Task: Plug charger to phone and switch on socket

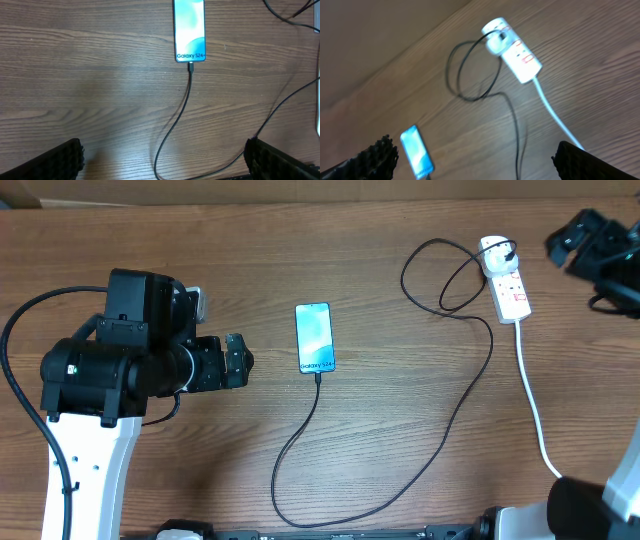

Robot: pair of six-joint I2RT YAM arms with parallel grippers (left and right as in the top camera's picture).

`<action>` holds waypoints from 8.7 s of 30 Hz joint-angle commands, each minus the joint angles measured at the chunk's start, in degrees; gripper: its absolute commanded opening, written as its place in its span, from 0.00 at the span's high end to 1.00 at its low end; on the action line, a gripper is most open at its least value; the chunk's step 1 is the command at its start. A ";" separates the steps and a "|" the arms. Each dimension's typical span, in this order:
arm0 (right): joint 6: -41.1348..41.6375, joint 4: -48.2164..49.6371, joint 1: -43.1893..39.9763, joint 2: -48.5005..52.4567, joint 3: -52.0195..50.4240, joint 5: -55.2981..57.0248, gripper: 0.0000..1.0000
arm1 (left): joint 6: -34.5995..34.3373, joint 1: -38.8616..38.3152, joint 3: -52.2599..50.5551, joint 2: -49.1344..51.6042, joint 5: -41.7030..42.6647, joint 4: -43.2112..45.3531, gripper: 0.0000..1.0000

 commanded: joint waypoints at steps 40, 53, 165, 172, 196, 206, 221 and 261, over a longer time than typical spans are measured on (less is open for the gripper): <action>0.68 -8.02 17.46 -41.05 -19.65 -9.99 0.00 | 0.66 -0.17 -0.11 -0.13 -0.44 0.04 0.00; 0.66 -8.00 17.46 -41.05 -19.65 -6.19 0.00 | 0.66 -0.17 -0.11 -0.13 -0.42 0.04 0.00; -18.69 84.59 17.31 -89.66 -124.13 2.03 0.00 | 0.66 -0.17 -0.11 -0.13 -0.42 0.04 0.00; -18.69 84.59 17.31 -89.66 -124.13 2.03 0.00 | 0.66 -0.17 -0.11 -0.13 -0.44 0.04 0.01; -18.69 84.59 17.31 -89.66 -124.13 2.03 0.00 | 1.09 0.37 -0.26 -2.08 -1.66 -0.13 0.00; -18.69 84.59 17.31 -89.66 -124.13 2.03 0.00 | 1.16 0.44 -10.73 -12.55 -3.61 3.80 0.01; -18.69 84.59 17.31 -89.66 -124.13 2.03 0.00 | 11.45 7.76 -43.04 -38.38 4.48 25.62 0.01; -18.69 84.59 17.31 -89.66 -124.13 2.03 0.00 | 11.76 10.86 -84.17 -73.46 10.56 66.05 0.01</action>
